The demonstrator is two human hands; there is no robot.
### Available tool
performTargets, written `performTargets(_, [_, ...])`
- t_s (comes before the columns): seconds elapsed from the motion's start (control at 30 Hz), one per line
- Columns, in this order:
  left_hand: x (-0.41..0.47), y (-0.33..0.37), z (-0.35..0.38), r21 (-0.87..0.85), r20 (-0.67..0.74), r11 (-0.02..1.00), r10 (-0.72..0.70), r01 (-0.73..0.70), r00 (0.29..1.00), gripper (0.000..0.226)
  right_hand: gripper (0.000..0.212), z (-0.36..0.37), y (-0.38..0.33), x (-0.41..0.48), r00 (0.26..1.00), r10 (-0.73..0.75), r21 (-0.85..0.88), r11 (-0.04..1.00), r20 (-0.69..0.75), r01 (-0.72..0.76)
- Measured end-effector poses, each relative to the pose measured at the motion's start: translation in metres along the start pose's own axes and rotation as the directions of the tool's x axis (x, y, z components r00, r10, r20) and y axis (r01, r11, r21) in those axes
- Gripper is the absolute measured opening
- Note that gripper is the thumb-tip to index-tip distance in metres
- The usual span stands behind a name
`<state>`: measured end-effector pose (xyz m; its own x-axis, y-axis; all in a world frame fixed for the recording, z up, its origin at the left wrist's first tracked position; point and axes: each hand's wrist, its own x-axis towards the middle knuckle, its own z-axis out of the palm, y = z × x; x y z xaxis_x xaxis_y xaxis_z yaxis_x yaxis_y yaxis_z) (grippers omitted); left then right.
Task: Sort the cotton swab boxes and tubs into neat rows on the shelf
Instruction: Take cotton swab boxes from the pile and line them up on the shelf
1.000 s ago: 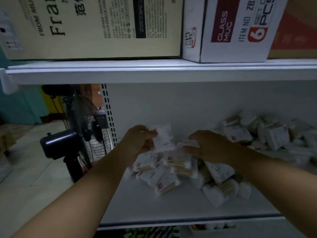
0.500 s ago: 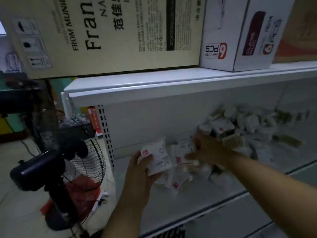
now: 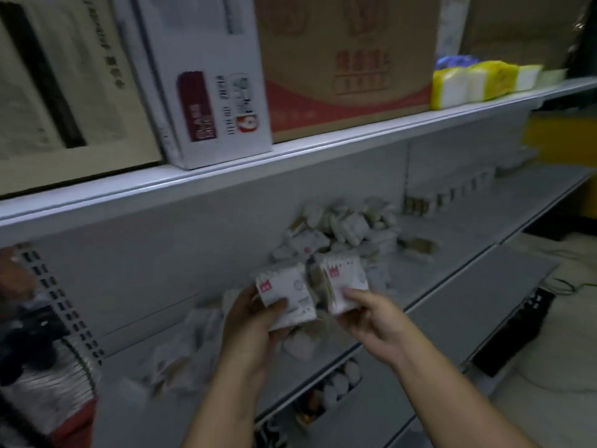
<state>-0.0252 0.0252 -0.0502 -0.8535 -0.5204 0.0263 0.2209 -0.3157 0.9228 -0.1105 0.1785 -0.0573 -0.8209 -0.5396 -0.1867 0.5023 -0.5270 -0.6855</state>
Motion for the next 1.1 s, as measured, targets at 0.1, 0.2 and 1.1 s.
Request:
performTargets(0.1, [0.004,-0.027,0.072,-0.021,0.057,0.999,-0.033,0.035,0.998,0.030,0.012,-0.055,-0.051,-0.011,0.994,-0.077,0.055,0.995,-0.079,0.081])
performTargets(0.2, [0.010,-0.060,0.134,-0.028,0.080,0.997,-0.063,0.065,0.995,0.025,0.015,-0.107,-0.100,-0.019,0.980,-0.169,0.002,0.985,-0.110,0.170])
performTargets(1.1, [0.223,-0.238,0.395,0.200,0.031,0.976,-0.096,0.088,0.995,0.021,0.022,-0.304,-0.313,0.144,0.879,-0.273,-0.210,0.956,-0.392,0.203])
